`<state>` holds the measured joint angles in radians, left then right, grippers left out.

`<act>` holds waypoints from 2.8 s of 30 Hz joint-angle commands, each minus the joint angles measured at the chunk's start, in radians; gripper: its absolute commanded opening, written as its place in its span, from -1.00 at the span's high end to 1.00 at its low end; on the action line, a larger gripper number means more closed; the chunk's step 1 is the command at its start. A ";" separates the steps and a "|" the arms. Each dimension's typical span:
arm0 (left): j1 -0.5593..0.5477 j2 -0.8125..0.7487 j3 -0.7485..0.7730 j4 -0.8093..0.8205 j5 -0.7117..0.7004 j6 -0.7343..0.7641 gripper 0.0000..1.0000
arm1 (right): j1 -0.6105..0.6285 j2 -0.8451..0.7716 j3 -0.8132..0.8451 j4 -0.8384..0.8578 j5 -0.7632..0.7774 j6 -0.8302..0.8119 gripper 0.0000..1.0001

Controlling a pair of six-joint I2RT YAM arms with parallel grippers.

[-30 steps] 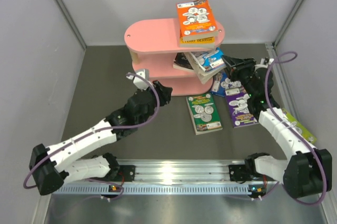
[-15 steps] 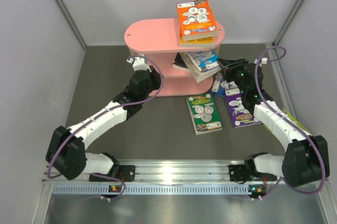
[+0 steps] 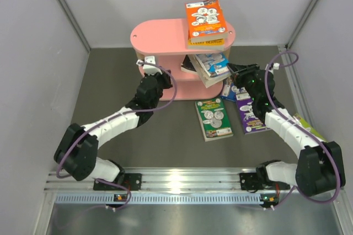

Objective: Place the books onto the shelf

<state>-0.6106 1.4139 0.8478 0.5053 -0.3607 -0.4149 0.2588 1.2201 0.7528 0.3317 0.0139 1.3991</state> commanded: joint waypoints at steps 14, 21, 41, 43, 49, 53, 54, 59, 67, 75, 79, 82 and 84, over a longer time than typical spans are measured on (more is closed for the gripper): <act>-0.132 0.391 -0.009 0.756 -0.175 0.525 0.81 | -0.029 -0.010 -0.076 0.079 -0.052 -0.015 1.00; -0.132 0.435 0.048 0.750 -0.221 0.573 0.81 | -0.053 -0.027 -0.087 0.087 -0.095 -0.014 1.00; -0.095 0.536 0.194 0.727 -0.236 0.716 0.81 | -0.127 -0.051 -0.112 0.076 -0.163 -0.026 1.00; -0.097 0.548 0.204 0.717 -0.201 0.705 0.82 | -0.135 -0.051 -0.113 0.076 -0.170 -0.028 1.00; -0.098 0.470 0.134 0.656 -0.081 0.558 0.81 | -0.153 -0.064 -0.113 0.076 -0.178 -0.025 1.00; -0.120 0.416 0.099 0.578 -0.003 0.478 0.82 | -0.158 -0.074 -0.098 0.066 -0.181 -0.025 1.00; -0.126 0.396 0.082 0.566 0.009 0.472 0.82 | -0.161 -0.085 -0.096 0.063 -0.181 -0.025 1.00; -0.181 0.341 0.033 0.544 0.058 0.432 0.82 | -0.178 -0.149 -0.092 0.024 -0.169 -0.026 1.00; -0.238 0.313 0.025 0.515 0.043 0.423 0.82 | -0.182 -0.218 -0.053 -0.060 -0.138 -0.055 1.00; -0.245 0.267 0.027 0.478 -0.035 0.442 0.82 | -0.179 -0.131 0.026 -0.019 -0.158 -0.029 1.00; -0.245 0.218 0.007 0.458 -0.061 0.453 0.81 | -0.164 -0.053 0.101 -0.005 -0.154 -0.018 1.00; -0.244 0.185 -0.018 0.453 -0.075 0.455 0.81 | -0.136 -0.018 0.160 -0.010 -0.123 -0.025 1.00; -0.244 0.163 -0.032 0.452 -0.089 0.453 0.81 | -0.100 0.015 0.199 -0.020 -0.085 -0.034 1.00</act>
<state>-0.8532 1.6344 0.8368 0.9554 -0.4423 0.0498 0.1268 1.2201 0.8463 0.2363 -0.1558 1.3685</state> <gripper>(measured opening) 0.096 0.261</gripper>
